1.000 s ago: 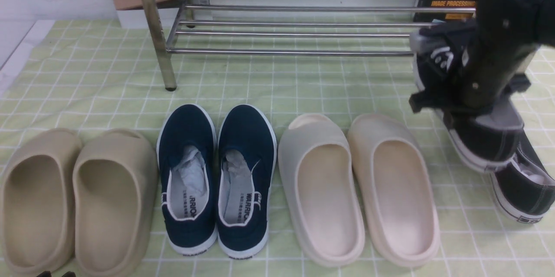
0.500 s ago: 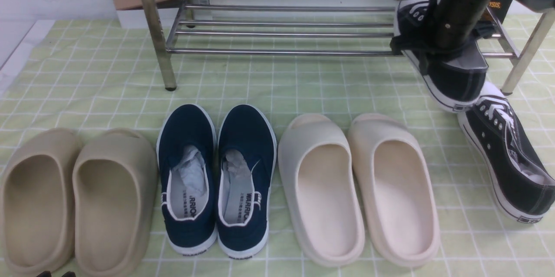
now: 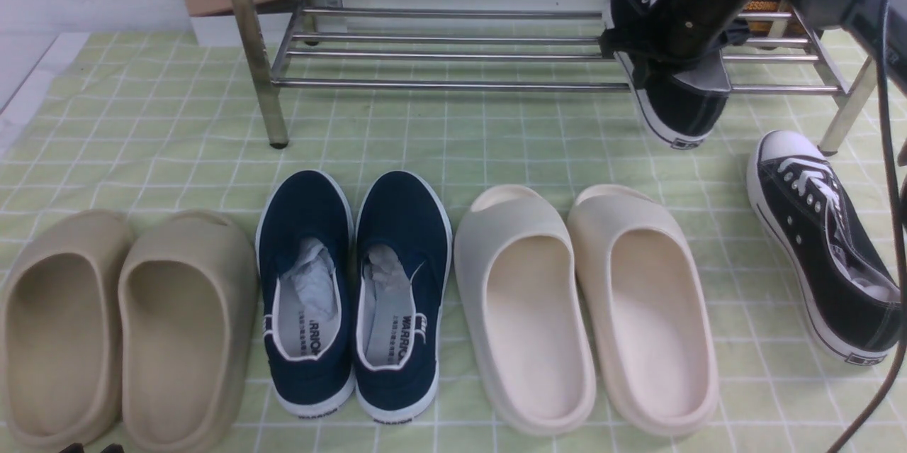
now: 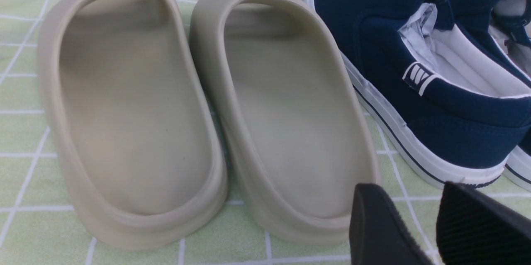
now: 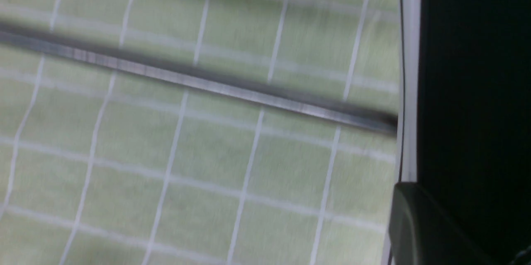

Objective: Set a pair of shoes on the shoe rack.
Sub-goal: Use the right arm to put a shoe into the shoe rack, then use the right arm to grab the shoe closest to it

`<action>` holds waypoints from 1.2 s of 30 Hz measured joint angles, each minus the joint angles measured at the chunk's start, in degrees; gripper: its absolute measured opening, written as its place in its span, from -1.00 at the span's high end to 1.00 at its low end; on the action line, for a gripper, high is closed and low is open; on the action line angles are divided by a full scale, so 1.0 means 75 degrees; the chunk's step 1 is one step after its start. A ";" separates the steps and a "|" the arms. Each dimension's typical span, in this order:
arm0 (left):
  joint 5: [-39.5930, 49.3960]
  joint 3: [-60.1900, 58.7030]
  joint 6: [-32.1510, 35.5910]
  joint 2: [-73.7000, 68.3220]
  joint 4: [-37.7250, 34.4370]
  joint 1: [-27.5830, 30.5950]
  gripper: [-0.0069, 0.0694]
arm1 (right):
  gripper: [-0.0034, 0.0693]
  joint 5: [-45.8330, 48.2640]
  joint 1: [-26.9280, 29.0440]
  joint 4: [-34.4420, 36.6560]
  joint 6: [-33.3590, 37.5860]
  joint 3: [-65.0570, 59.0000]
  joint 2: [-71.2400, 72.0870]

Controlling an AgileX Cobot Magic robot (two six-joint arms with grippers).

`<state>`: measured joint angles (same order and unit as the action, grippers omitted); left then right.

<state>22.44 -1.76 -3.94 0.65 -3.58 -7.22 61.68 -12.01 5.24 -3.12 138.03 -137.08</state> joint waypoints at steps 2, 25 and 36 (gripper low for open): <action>0.0000 0.0000 0.0000 0.0000 0.0000 0.0000 0.19 | 0.78 -0.0228 0.0000 -0.0017 0.0000 0.0000 -0.0023; 0.0000 0.0000 0.0000 0.0000 0.0000 0.0000 0.19 | -0.62 0.0296 0.0000 0.0266 0.0237 -0.0185 0.1709; 0.0000 0.0000 0.0000 0.0000 0.0008 0.0000 0.19 | -0.58 0.0441 0.0000 -0.0367 0.0415 -0.1860 0.4599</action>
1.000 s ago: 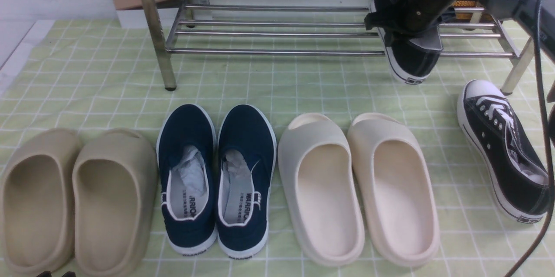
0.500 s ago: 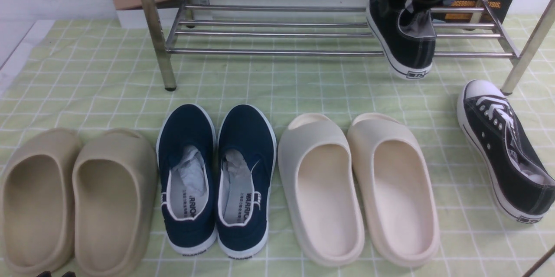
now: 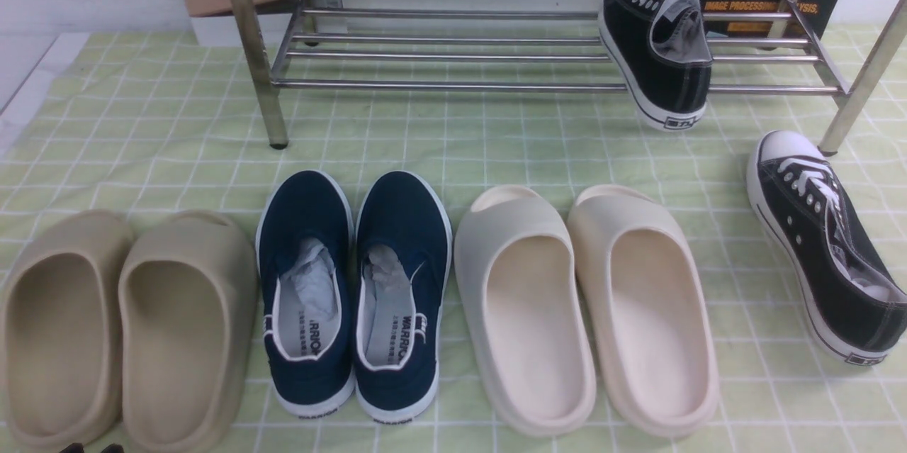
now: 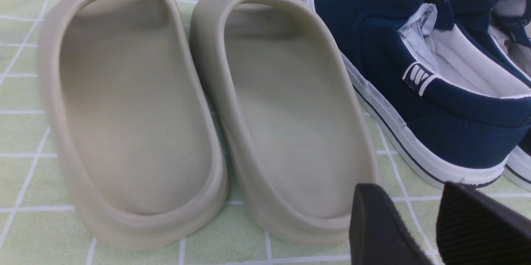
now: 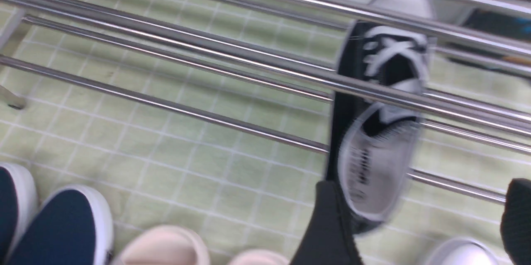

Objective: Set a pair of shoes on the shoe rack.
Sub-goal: Use the right arm to grab the shoe closest to it, then use the right arm to put a shoe into the shoe rack

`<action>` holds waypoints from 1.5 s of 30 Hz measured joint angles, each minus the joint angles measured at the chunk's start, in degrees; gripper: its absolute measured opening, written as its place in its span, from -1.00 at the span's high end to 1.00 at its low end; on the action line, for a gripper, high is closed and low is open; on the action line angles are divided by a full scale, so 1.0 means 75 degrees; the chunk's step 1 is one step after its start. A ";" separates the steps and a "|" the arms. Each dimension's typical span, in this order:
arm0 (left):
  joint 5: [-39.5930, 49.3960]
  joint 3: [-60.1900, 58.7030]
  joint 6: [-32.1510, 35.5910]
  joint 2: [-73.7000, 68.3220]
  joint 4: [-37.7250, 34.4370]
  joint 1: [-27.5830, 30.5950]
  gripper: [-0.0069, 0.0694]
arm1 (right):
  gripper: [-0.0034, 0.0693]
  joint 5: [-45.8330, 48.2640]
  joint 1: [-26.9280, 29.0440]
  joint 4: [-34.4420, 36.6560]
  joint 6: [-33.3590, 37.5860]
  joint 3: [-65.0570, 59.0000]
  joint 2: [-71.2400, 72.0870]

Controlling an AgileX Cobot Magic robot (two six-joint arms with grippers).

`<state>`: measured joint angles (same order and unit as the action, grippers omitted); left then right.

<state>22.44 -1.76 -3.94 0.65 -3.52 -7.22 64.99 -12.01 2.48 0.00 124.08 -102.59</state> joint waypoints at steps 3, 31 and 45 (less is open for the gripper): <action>0.0000 0.0000 0.0000 0.0000 -0.0007 0.0000 0.19 | -0.57 -0.0260 0.0000 -0.0902 -0.0215 -0.1897 0.1458; 0.0000 0.0000 0.0000 0.0000 -0.0007 0.0000 0.19 | 0.53 -0.4234 0.1056 -0.1930 -0.2837 -0.8663 0.0308; 0.0000 0.0000 0.0000 0.0000 -0.0007 0.0000 0.19 | 0.74 -0.2170 0.0943 -0.0921 -0.1443 -0.6076 0.0780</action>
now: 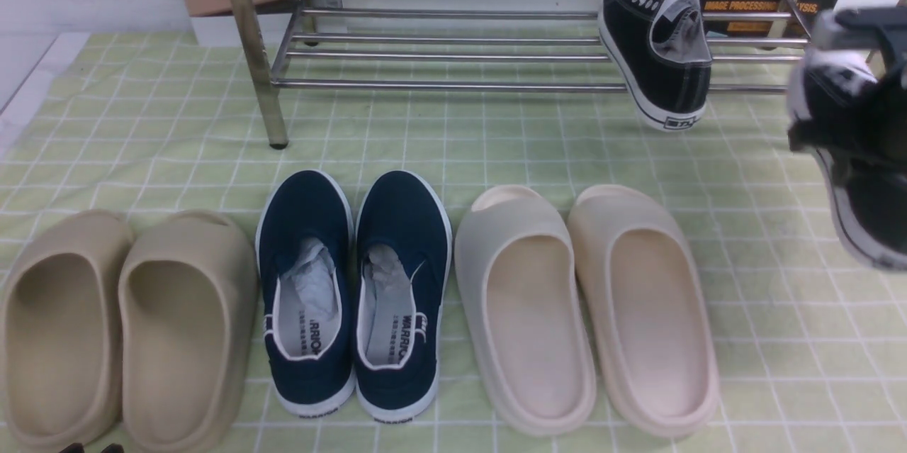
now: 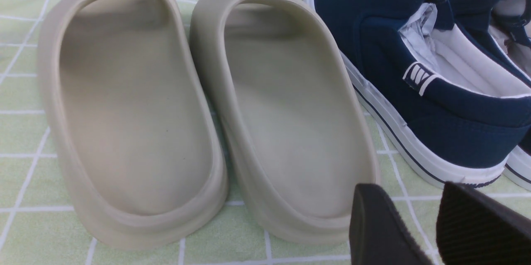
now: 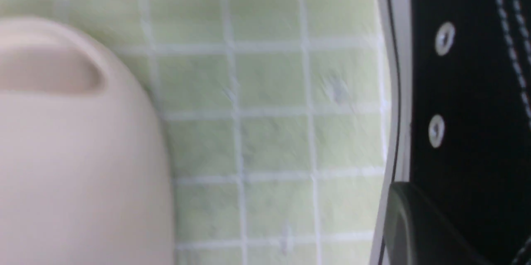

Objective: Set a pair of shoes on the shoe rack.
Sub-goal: Use the right arm to put a shoe into the shoe rack

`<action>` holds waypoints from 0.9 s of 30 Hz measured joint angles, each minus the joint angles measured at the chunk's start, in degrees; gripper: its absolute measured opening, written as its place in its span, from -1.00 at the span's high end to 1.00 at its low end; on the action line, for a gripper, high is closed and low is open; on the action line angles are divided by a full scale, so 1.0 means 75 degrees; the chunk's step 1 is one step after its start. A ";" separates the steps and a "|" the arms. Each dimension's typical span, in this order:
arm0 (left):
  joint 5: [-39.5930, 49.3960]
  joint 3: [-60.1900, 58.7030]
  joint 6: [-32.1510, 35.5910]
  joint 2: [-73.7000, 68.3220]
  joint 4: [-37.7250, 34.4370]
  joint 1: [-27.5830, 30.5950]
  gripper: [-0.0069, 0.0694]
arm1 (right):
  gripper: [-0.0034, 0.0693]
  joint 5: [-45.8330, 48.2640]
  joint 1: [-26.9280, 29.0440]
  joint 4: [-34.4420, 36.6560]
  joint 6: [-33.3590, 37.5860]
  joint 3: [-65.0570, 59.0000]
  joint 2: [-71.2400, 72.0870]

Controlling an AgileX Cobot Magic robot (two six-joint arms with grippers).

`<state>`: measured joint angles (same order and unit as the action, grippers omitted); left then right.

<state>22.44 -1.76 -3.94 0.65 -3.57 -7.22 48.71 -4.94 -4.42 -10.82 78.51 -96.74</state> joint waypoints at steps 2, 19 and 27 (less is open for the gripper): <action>0.0000 0.0000 0.0000 0.0000 0.0000 0.0000 0.19 | 0.74 0.0192 -0.0008 0.0204 0.0364 0.0561 -0.0403; 0.0000 0.0000 0.0000 0.0000 0.0000 0.0000 0.19 | 0.74 0.1531 -0.0026 0.0411 0.1493 0.7072 -0.4626; 0.0000 0.0000 0.0000 0.0000 0.0000 0.0000 0.19 | 0.72 0.1479 -0.0039 0.0398 0.1509 0.7565 -0.5209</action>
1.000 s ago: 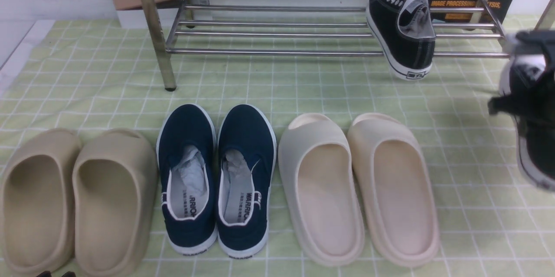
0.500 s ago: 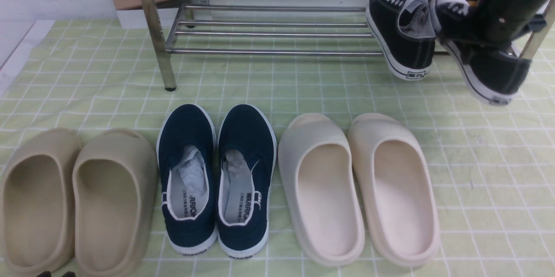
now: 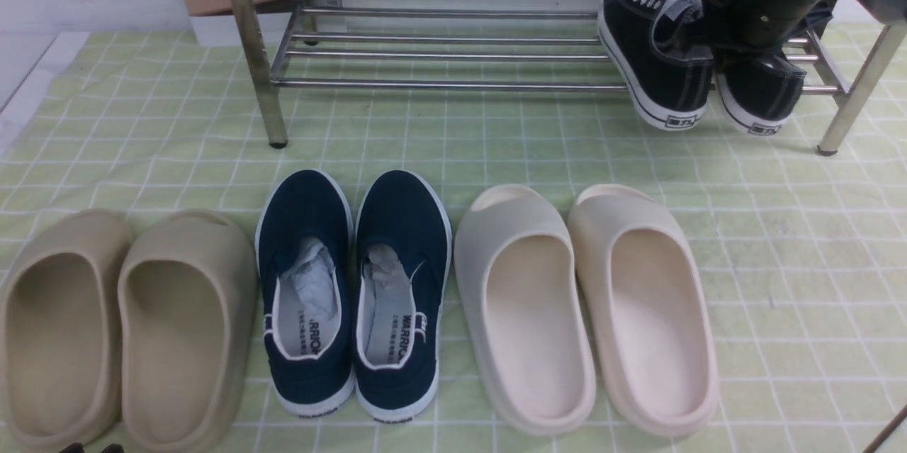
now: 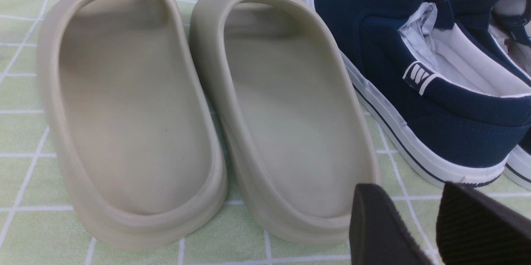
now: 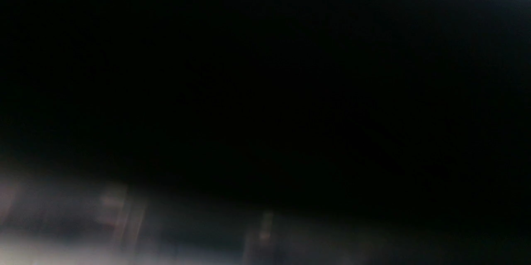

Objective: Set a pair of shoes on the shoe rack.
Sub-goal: Use the right arm to put a shoe into the shoe rack

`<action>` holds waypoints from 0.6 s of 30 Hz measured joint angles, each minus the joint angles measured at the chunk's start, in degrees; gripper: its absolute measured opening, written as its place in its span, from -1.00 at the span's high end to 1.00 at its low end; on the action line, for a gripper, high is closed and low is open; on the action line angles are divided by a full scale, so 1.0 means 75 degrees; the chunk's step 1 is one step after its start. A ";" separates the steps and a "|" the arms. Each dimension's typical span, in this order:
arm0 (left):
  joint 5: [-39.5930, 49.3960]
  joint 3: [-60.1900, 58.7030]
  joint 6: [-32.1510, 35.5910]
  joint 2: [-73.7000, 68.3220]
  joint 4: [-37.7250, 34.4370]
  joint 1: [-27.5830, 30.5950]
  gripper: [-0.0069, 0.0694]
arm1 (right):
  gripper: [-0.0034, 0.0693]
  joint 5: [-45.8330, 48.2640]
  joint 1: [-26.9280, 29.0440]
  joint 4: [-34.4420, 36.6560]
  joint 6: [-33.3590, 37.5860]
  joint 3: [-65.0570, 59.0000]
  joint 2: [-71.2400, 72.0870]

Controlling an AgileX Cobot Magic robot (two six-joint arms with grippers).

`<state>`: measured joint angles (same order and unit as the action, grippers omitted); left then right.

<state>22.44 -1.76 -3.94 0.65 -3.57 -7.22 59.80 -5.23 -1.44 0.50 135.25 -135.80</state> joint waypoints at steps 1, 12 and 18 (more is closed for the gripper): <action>0.0000 0.0000 0.0000 0.0000 0.0000 0.0000 0.19 | 0.71 -0.0004 0.0000 0.0000 0.0000 0.0008 0.0000; 0.0000 0.0000 0.0000 0.0000 0.0000 0.0000 0.19 | -0.36 0.0390 0.0007 0.0192 0.0000 0.0029 0.0215; 0.0000 0.0000 0.0000 0.0000 0.0000 0.0000 0.19 | -0.61 0.0407 0.0007 0.0403 0.0000 -0.0332 0.1265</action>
<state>22.44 -1.76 -3.94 0.65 -3.57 -7.22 62.86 -5.18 1.59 0.50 132.75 -126.32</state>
